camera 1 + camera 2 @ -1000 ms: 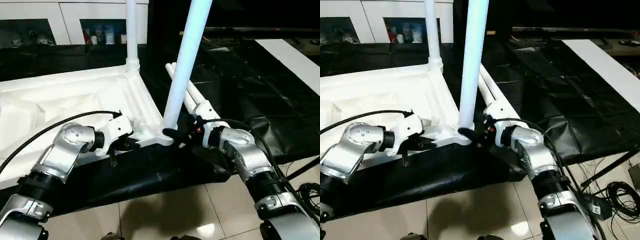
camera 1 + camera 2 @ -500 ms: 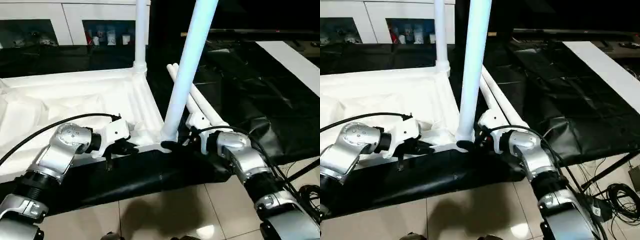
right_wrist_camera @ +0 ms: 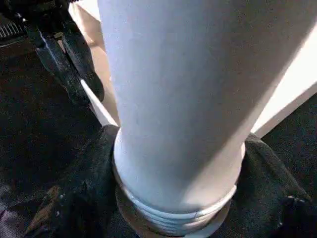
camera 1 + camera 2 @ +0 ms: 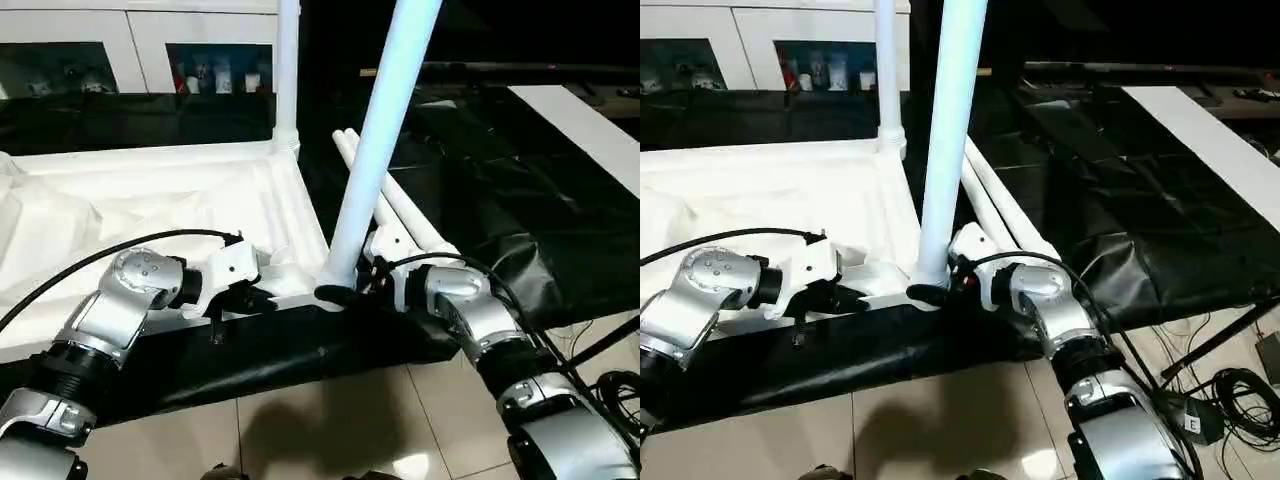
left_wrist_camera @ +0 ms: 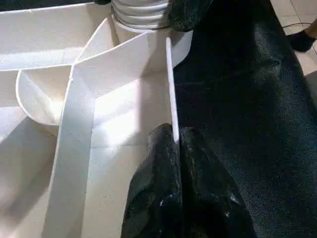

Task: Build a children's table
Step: Rotate leg to tighten

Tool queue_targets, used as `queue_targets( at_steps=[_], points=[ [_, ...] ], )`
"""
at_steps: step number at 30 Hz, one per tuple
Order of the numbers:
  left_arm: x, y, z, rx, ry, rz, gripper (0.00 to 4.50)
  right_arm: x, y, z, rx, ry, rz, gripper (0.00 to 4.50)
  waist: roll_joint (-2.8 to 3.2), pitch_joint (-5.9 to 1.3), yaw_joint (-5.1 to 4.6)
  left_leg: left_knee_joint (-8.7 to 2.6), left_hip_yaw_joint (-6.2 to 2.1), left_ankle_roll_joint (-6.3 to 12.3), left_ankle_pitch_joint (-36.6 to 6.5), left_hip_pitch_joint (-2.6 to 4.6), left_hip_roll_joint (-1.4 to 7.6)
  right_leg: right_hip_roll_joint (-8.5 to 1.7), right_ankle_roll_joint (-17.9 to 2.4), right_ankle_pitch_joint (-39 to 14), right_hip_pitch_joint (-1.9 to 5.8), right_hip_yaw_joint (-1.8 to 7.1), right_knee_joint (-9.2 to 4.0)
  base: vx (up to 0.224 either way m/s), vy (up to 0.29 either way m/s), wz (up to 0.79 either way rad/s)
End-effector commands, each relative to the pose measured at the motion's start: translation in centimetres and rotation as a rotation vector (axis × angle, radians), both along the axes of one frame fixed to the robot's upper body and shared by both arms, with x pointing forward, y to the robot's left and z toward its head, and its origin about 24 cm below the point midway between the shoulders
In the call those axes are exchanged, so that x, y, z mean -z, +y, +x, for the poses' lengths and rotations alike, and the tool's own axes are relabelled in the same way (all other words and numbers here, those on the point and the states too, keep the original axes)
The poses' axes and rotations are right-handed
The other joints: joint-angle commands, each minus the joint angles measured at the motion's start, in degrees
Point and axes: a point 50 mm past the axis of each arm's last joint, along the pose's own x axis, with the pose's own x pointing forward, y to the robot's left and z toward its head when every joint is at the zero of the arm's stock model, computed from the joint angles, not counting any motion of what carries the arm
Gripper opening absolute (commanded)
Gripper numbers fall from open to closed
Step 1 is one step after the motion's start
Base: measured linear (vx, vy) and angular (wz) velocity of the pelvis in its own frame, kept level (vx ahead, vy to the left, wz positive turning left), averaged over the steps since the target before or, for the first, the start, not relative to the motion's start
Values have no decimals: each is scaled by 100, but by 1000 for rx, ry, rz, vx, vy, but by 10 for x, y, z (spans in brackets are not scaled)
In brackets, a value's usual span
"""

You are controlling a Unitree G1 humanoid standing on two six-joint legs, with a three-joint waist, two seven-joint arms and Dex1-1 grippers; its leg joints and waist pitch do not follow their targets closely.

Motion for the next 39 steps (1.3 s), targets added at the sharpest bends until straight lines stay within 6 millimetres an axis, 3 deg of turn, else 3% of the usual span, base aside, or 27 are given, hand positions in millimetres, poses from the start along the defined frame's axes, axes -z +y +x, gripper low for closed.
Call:
queue_targets(
  at_steps=[1, 5, 7, 11, 15, 19, 20, 26, 27, 30, 34, 35, 36, 38, 39],
  points=[
    [8, -5, -6, 66, 42, 17, 0, -1, -3, 3, 23, -1, 9, 276, 27, -402, -9, -331, -46, 296, -805, 62, 149, -409, -1233, -575, 315, 277, -369, 0, 0, 0],
    [10, -4, -5, 32, 48, 2, 0, 3, -1, 7, 136, 23, 50, 274, 34, -384, -18, -345, -51, 264, -895, 64, 150, -413, -1207, -761, 298, 278, -394, 0, 0, 0],
    [12, -4, 0, -51, 45, -19, 0, 10, 1, 10, 239, 43, 50, 274, 2, -363, -56, -370, -62, 143, -1105, 70, 155, -413, -1122, -1162, 284, 269, -431, 0, 0, 0],
    [17, -5, 18, -294, 1, -33, 0, 23, 13, 14, 476, 90, 54, 274, 20, -321, -114, -390, -98, -120, -1634, 143, 136, -440, -883, -2294, 213, 280, -547, 0, 0, 0],
    [20, -12, 29, -451, -16, -43, 0, 31, 28, 15, 635, 113, 19, 273, 27, -326, -145, -398, -122, -183, -1864, 162, 138, -445, -686, -2628, 179, 269, -588, 0, 0, 0],
    [21, -28, 32, -525, -18, -68, 0, 30, 48, 15, 729, 149, 33, 273, -31, -334, -153, -387, -119, -119, -1867, 143, 121, -444, -579, -2688, 172, 267, -608, 0, 0, 0],
    [22, -31, 32, -526, -21, -66, 0, 29, 53, 15, 727, 150, 33, 273, -19, -335, -142, -385, -120, -97, -1839, 140, 119, -446, -553, -2657, 168, 269, -603, 0, 0, 0],
    [24, -33, 26, -461, -49, -36, 0, 20, 75, 12, 560, 152, 106, 273, -49, -341, -137, -391, -113, 10, -1773, 103, 128, -446, -524, -2462, 176, 274, -586, 0, 0, 0],
    [24, -33, 26, -461, -49, -36, 0, 20, 75, 12, 560, 152, 106, 273, -47, -347, -139, -394, -107, 23, -1713, 94, 126, -438, -551, -2359, 184, 276, -575, 0, 0, 0],
    [22, -27, 22, -420, -55, -26, 0, 10, 70, 15, 508, 98, 158, 343, -50, -356, -149, -397, -102, 54, -1613, 69, 130, -435, -626, -2133, 208, 277, -548, 0, 0, 0],
    [19, -24, 17, -348, -59, -25, 0, 4, 61, 19, 485, 54, 164, 365, -50, -359, -157, -405, -107, 107, -1444, 32, 125, -432, -693, -2002, 239, 267, -531, 0, 0, 0],
    [19, -22, 15, -322, -56, -16, 0, 3, 57, 20, 465, 47, 157, 365, -38, -364, -146, -391, -99, 115, -1444, 52, 127, -441, -703, -2030, 232, 272, -541, 0, 0, 0],
    [18, -15, 10, -273, -36, 4, 0, 2, 44, 19, 385, 32, 125, 365, -38, -371, -130, -382, -85, 150, -1351, 63, 125, -431, -736, -1868, 244, 281, -540, 0, 0, 0],
    [17, -13, 8, -253, -33, 8, 0, 2, 39, 19, 353, 28, 110, 365, -37, -388, -135, -383, -85, 232, -1139, 24, 134, -410, -842, -1417, 278, 277, -481, 0, 0, 0],
    [16, -11, 6, -222, -26, 7, 0, 2, 33, 17, 304, 26, 94, 365, -21, -396, -120, -368, -69, 270, -1081, 55, 131, -400, -931, -1274, 265, 273, -473, 0, 0, 0]
  ],
)
